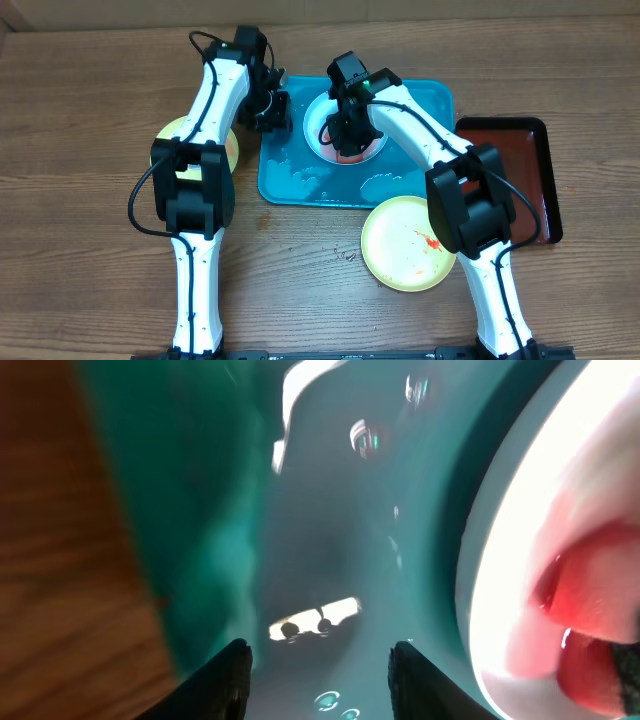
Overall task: Clean dirty plates on tray and stack at the side
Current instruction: 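Scrub the white plate with the sponge while left gripper holds it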
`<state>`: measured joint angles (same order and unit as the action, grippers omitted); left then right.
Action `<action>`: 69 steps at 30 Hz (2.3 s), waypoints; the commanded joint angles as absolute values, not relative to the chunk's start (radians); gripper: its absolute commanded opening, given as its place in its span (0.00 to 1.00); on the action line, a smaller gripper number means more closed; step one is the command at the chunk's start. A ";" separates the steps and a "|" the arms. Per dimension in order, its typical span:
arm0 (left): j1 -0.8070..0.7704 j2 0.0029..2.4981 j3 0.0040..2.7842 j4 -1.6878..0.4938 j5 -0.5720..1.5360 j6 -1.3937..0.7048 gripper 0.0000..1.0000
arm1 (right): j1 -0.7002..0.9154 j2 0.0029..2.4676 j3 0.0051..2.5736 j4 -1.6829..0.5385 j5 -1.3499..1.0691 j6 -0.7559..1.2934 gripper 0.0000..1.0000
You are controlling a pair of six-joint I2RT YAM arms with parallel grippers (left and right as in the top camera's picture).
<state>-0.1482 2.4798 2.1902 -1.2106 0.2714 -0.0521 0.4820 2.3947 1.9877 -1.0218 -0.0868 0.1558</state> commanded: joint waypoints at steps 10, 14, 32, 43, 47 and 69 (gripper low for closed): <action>-0.146 2.492 2.310 -1.316 0.006 -0.135 0.52 | 0.495 2.450 1.935 -1.020 -0.159 0.149 0.04; -0.152 2.492 2.215 -1.258 0.044 -0.135 0.47 | 0.495 2.450 1.935 -1.019 -0.159 0.149 0.04; -0.152 2.492 2.116 -1.245 0.072 -0.134 0.04 | 0.495 2.450 1.935 -1.026 -0.160 0.149 0.04; -0.152 2.492 2.116 -1.294 0.072 -0.086 0.04 | 0.496 2.450 1.935 -1.053 -0.190 0.149 0.04; -0.153 2.492 2.116 -1.306 0.072 -0.082 0.04 | 0.496 2.450 1.935 -1.056 -0.204 0.149 0.04; -0.209 2.497 2.423 -1.281 0.289 -0.182 0.86 | 0.467 2.450 2.124 -1.155 -0.204 0.187 0.04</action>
<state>-0.1638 2.4947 2.4481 -1.3243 0.1879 -0.1356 0.4774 2.4325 2.0949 -1.1465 -0.1799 0.1566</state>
